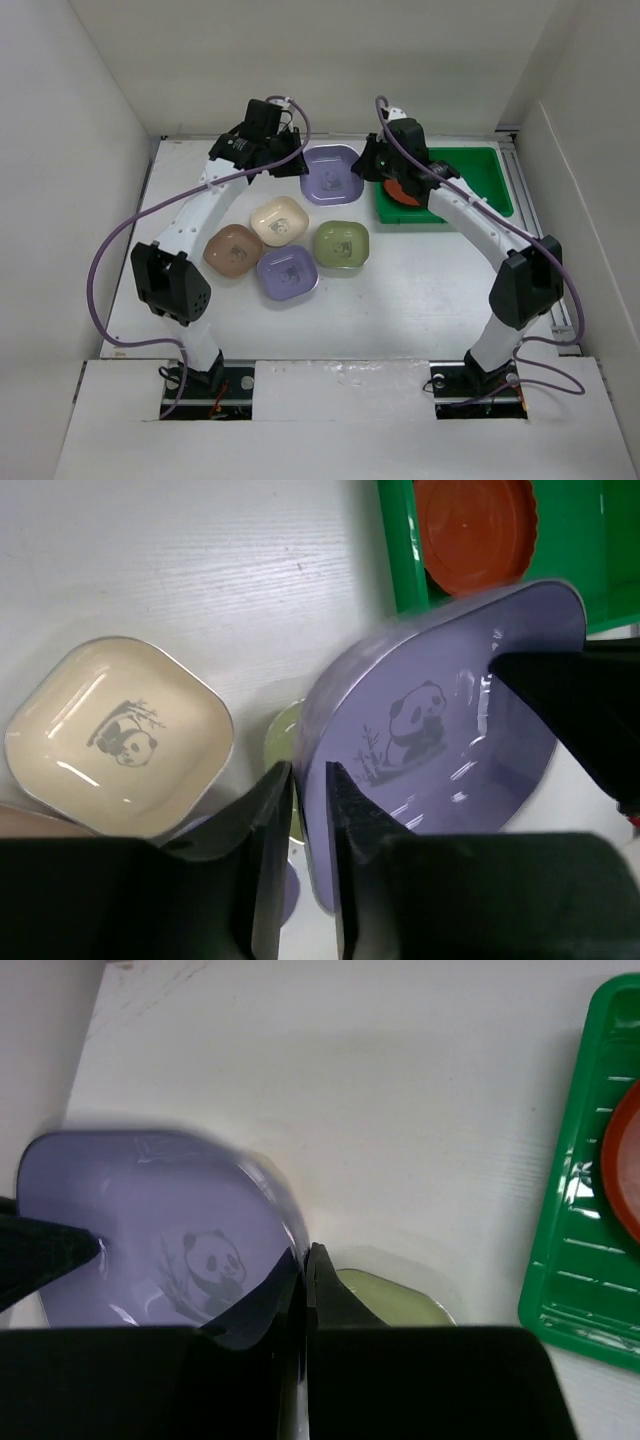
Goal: Place the plates into the plastic bin on the countertop
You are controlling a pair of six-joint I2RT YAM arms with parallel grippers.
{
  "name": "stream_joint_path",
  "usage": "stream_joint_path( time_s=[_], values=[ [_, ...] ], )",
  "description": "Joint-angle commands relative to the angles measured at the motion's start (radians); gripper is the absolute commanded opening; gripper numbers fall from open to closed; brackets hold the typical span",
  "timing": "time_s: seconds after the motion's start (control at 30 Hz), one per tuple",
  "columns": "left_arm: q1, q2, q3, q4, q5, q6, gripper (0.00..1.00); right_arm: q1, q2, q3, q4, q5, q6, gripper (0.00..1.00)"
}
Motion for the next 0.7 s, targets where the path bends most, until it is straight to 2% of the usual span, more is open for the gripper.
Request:
stream_joint_path(
  time_s=[0.0, 0.03, 0.17, 0.33, 0.53, 0.67],
  values=[
    [0.002, -0.073, 0.003, 0.059, 0.035, 0.003, 0.19, -0.018, 0.031, 0.023, 0.013, -0.016, 0.022, 0.0],
    [0.002, -0.082, 0.003, 0.059, 0.006, 0.003, 0.48, -0.032, 0.031, 0.034, 0.013, 0.006, 0.022, 0.0],
    [0.002, -0.11, -0.006, 0.059, -0.106, -0.027, 0.99, -0.101, 0.04, 0.044, -0.059, 0.089, 0.042, 0.0],
    [0.002, -0.152, -0.024, 0.059, -0.2, -0.051, 1.0, -0.297, 0.04, -0.018, -0.036, 0.065, 0.079, 0.0],
    [0.002, -0.161, -0.034, 0.059, -0.2, -0.051, 1.0, -0.422, 0.156, -0.029, -0.027, 0.076, 0.079, 0.0],
    [0.002, -0.17, -0.043, 0.059, -0.2, -0.051, 1.0, -0.494, 0.239, -0.017, 0.013, -0.001, 0.079, 0.0]
  ],
)
